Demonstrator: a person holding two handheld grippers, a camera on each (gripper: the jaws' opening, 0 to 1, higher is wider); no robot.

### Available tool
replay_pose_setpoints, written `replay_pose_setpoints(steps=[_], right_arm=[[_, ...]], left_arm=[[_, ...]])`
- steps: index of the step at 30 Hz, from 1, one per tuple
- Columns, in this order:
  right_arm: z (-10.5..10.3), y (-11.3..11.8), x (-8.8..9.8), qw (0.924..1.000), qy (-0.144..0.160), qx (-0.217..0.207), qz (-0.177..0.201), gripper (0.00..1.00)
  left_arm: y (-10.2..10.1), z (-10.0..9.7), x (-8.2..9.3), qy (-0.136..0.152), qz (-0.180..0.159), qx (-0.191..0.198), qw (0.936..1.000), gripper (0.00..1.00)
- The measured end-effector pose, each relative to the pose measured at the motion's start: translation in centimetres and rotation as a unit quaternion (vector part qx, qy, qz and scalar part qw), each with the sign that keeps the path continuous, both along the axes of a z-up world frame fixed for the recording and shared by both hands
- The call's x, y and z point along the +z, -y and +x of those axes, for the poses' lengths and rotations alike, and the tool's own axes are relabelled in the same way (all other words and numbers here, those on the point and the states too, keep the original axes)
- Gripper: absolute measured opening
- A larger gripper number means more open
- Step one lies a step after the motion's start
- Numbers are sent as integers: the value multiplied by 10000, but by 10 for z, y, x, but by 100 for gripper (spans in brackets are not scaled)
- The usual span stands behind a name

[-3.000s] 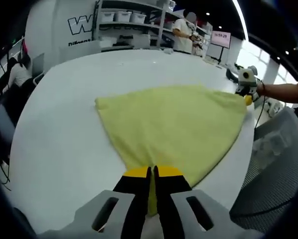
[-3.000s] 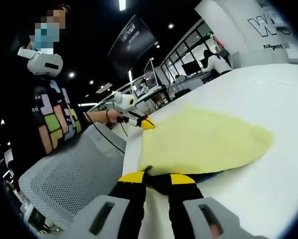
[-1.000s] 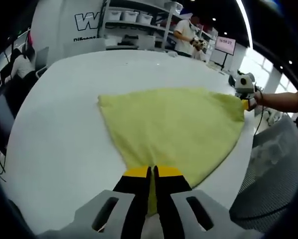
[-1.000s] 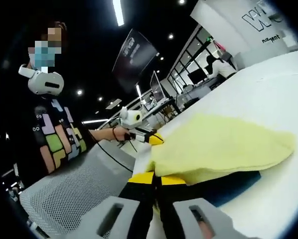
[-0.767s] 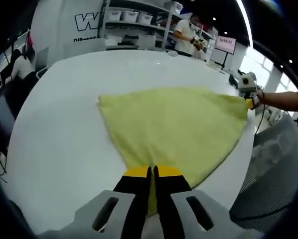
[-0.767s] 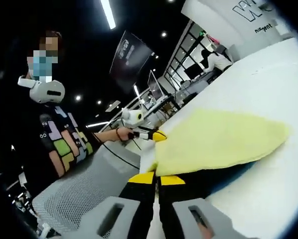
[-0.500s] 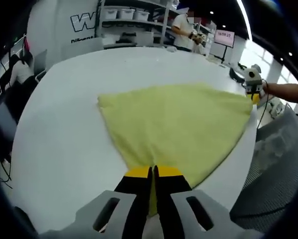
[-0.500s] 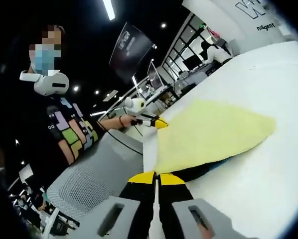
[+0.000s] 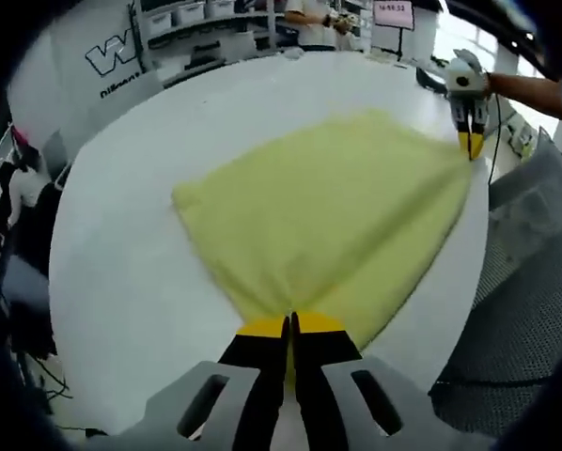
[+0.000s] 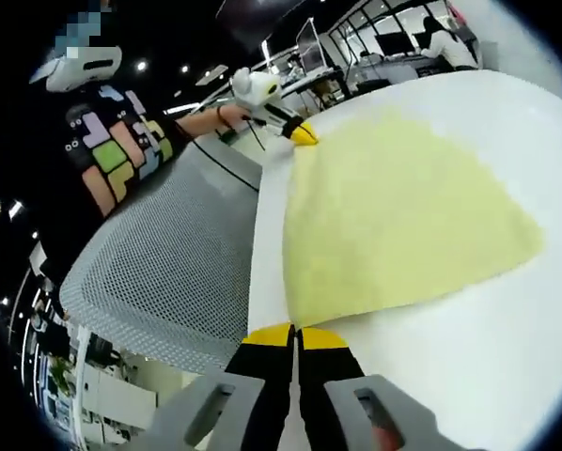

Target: Fold the garment on the visible template until the final outline fits inside the template.

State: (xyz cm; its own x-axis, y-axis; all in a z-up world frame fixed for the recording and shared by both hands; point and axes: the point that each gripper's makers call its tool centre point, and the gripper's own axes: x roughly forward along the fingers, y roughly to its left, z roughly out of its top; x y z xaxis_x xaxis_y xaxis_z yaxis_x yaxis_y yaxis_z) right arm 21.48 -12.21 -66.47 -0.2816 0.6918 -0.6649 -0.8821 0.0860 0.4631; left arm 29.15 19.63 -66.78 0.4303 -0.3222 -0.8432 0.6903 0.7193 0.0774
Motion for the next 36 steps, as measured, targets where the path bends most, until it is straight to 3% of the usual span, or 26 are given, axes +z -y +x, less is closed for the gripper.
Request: replay_pose_setpoints(steps=[1,2,4,10,12,14,15,16,18,19,21,22,23,24,25,27,29,31,36], right_arm=[[-3,1,0,9999,-148,80,-18,0],[0,5,-3,9997,-22,195,-143,0],[6,14,-8,9980,59,339,-530,0],[8,9,-1,9953,131,482,-829,0],[16,9,0,9955,247,166,-901,0],[19,7,6,9959,90,-315,-841,0],[27,8,8,9943,305,-569,-854,0],[34,9,7,9909,540,-801,-936,7],[39,4,14,9888,1009,-851,-690,23],[37,5,17,9868,957,-1080,-741,24],[46,6,19,9806,1172,-1386,-737,22],[56,8,24,9729,1488,-1633,-684,21],[68,7,31,9617,1749,-2036,-556,20],[70,6,33,9589,1792,-2146,-488,19],[79,-4,44,9473,1925,-2558,-110,17],[81,-10,45,9390,1969,-2821,-17,16],[71,-29,42,9395,1725,-2954,198,8],[63,-38,37,9426,1568,-2932,311,0],[39,-52,16,9529,1376,-2696,176,0]], left_arm=[[3,-2,0,-24,60,-42,10000,0],[4,-4,0,-82,125,-91,9998,0],[9,-16,-1,-583,18,73,9983,0],[10,-14,-1,-464,219,-143,9986,0],[11,-15,-1,-423,70,-207,9989,0],[10,-19,1,-714,-565,219,9956,1],[7,-21,1,-867,-703,467,9927,2],[3,-21,5,-982,-965,799,9872,2],[0,-16,12,-848,-1268,1012,9831,3],[-1,-11,18,-593,-1337,1045,9837,4],[0,-5,26,-264,-1432,918,9851,3],[5,2,33,73,-1578,768,9845,2],[12,3,39,159,-1824,752,9802,2],[14,3,40,152,-1897,753,9788,1],[22,-1,37,-24,-2057,716,9760,0],[25,-4,27,-123,-1922,673,9790,0],[28,-7,16,-59,-1536,377,9874,0],[31,-9,12,-121,-1508,341,9879,0],[33,-15,8,-145,-1420,193,9896,0]])
